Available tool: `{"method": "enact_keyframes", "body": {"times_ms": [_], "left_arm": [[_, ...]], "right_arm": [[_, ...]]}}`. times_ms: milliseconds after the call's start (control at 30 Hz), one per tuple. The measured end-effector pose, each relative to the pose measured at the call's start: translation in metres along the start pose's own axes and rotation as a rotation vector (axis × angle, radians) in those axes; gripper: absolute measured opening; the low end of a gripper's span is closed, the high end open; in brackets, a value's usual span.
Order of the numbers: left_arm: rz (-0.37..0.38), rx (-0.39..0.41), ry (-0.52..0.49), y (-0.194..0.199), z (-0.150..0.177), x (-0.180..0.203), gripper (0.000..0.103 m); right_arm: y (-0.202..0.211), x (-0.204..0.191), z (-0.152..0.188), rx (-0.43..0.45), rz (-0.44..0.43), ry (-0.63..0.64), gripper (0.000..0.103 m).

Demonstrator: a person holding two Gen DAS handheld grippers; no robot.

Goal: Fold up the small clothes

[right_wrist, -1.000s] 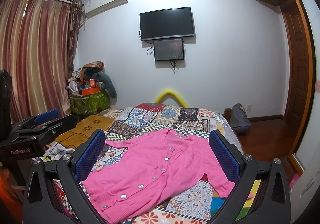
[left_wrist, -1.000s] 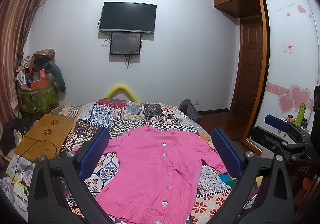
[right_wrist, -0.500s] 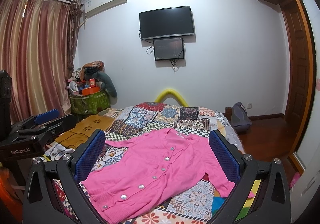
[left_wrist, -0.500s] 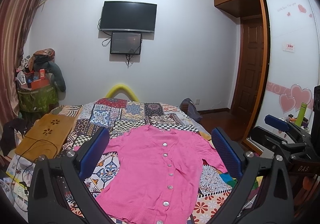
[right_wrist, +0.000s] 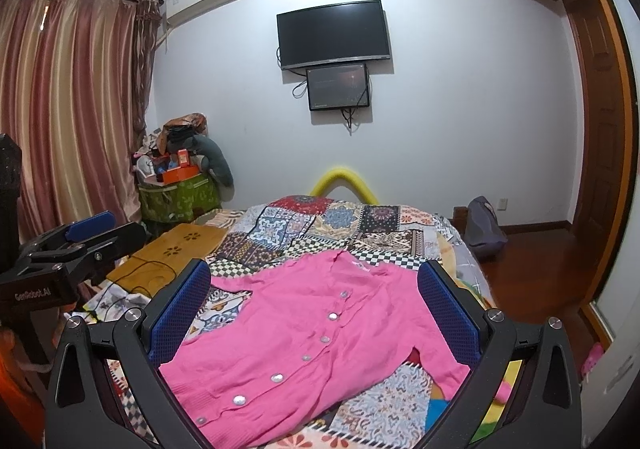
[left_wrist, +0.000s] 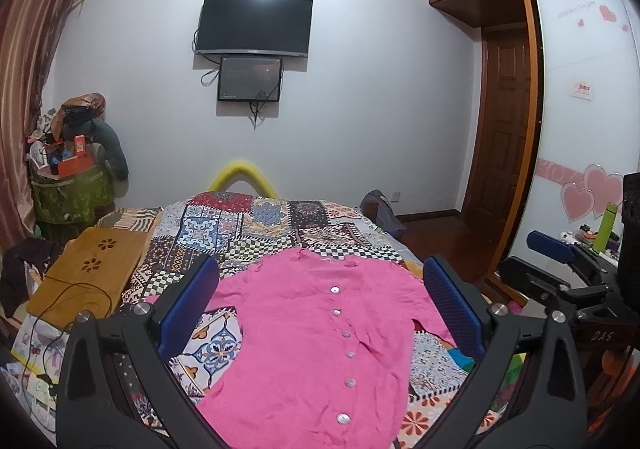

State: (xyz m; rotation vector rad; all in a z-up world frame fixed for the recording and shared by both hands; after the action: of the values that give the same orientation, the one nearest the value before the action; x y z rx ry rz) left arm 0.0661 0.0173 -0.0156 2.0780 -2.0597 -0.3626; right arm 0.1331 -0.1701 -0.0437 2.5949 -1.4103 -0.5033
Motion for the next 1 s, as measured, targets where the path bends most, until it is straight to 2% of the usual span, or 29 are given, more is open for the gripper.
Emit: {"method": "enact_keyframes", "body": {"times_ms": [267, 367, 400, 467, 600, 833, 933, 1000], "left_arm": [[-0.022, -0.075, 0.008, -0.069, -0.014, -0.033, 0.103], [-0.042, -0.120, 0.003, -0.103, -0.015, -0.047, 0.102], [-0.047, -0.139, 0.001, -0.117, -0.015, -0.053, 0.098], [-0.061, -0.188, -0.002, -0.144, -0.012, -0.065, 0.092], [-0.070, -0.310, 0.000, -0.203, 0.002, -0.092, 0.081], [-0.055, -0.530, 0.008, -0.313, 0.041, -0.131, 0.076], [-0.068, -0.595, 0.009, -0.358, 0.058, -0.144, 0.076], [-0.063, -0.621, 0.015, -0.381, 0.065, -0.149, 0.076]], "right_arm": [[-0.045, 0.025, -0.012, -0.030, 0.035, 0.035, 0.103], [-0.066, 0.037, -0.013, -0.059, 0.045, 0.042, 0.098], [-0.072, 0.042, -0.013, -0.072, 0.051, 0.042, 0.096], [-0.090, 0.055, -0.014, -0.108, 0.058, 0.033, 0.090], [-0.123, 0.080, -0.013, -0.185, 0.068, 0.004, 0.087], [-0.183, 0.124, -0.002, -0.335, 0.096, -0.011, 0.086], [-0.213, 0.144, 0.009, -0.410, 0.120, -0.013, 0.085], [-0.234, 0.158, 0.019, -0.467, 0.131, -0.018, 0.079]]}}
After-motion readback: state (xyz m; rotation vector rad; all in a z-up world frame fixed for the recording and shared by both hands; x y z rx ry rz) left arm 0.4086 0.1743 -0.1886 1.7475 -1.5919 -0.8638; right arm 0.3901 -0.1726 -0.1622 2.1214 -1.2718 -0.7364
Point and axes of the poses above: each gripper's, at about its wrist camera, not at the fingertips, and y roughly against the way its jaws point, x to its right, z to its underside, the point moved 2 cm from there along -y, roughly the way its jaws point, and after that the axes turned 7 degrees about -y, right-handed, at the moved point
